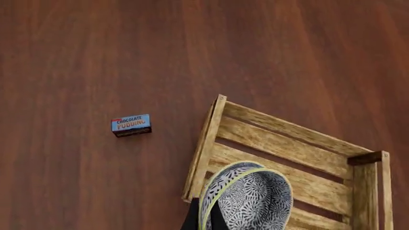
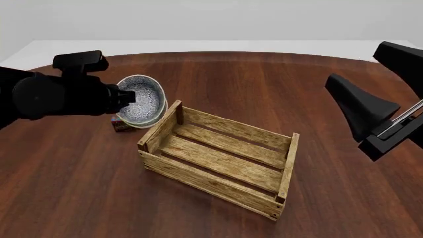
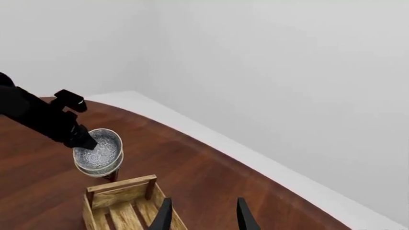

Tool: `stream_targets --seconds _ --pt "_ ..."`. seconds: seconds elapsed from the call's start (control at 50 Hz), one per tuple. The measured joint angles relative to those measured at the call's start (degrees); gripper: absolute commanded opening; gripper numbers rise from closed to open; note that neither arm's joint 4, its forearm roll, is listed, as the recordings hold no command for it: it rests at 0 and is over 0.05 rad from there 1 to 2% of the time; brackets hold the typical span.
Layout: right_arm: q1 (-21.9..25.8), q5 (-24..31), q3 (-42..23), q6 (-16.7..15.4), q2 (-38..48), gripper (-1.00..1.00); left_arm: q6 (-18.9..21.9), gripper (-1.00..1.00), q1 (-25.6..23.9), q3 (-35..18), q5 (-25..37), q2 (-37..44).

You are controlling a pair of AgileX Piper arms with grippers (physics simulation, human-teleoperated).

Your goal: Stack the right bowl on the left bowl and place them in the tray.

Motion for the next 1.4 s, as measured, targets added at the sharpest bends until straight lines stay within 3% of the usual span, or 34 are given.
stream_targets --seconds 0.86,1.4 --pt "-2.96 1.97 -1.38 1.80 -2.18 1.00 -6.35 -1.00 -14.42 -9.93 -3.05 16.53" --pt "-3.58 2.63 -1.59 2.49 -3.16 1.00 -7.87 -1.00 -17.97 -12.21 -5.80 25.36"
